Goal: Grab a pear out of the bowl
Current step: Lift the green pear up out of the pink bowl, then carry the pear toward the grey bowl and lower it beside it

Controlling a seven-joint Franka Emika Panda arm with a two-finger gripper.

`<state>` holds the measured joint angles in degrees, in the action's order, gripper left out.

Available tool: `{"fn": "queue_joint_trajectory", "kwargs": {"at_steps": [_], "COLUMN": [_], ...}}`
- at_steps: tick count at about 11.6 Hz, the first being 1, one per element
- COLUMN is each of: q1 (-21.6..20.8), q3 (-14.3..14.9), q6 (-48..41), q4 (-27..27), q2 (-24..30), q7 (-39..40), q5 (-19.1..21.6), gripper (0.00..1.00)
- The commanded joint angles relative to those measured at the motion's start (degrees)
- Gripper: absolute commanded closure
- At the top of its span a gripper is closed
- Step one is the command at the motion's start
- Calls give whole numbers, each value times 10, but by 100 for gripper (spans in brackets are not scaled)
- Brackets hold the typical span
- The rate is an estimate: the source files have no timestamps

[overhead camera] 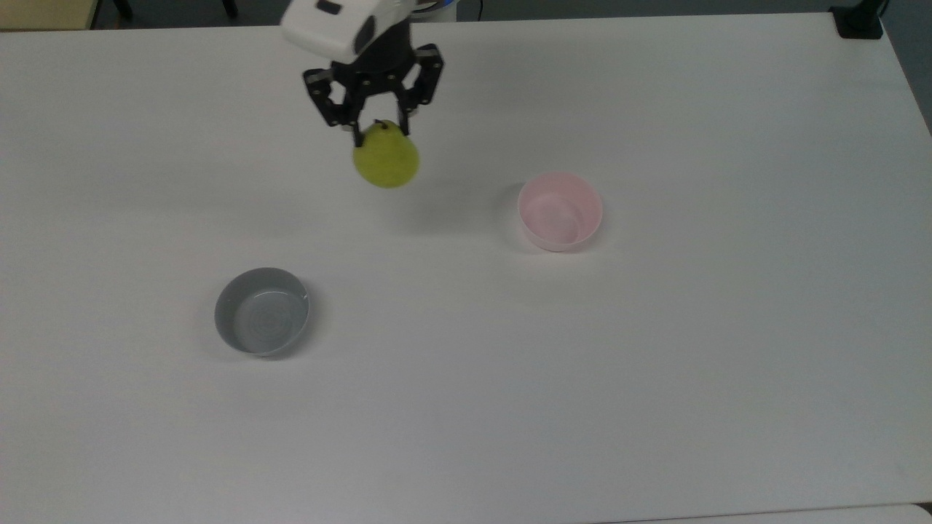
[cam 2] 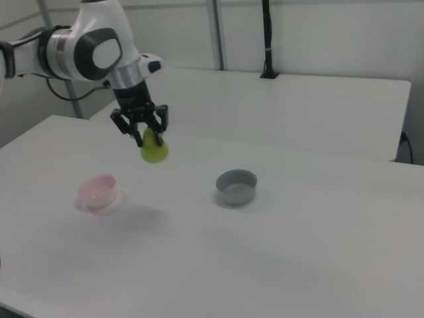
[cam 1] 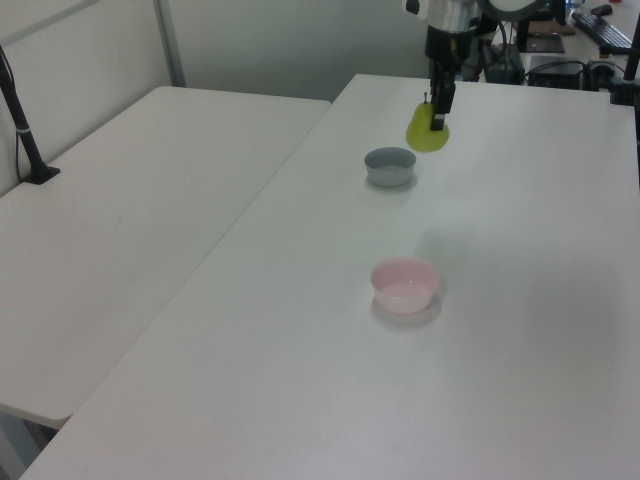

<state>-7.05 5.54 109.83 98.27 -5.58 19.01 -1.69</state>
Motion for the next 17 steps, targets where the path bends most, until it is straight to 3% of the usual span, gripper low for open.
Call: {"fn": "queue_joint_trajectory", "kwargs": {"at_steps": [1,3,6,13,15,17], "q1": [57,95,115,128,128,128], "q3": [6,8,8,8,8,8], "q6": [-9,34,123,228,229,221], "q4": [26,55,115,159,158,157], "q2": [12,7,-11,-73,-80,-77], "q7": [86,117,119,117,111,107], "q5": [10,9,2,1,1,1], "gripper": [96,96,96,94,82,40]}}
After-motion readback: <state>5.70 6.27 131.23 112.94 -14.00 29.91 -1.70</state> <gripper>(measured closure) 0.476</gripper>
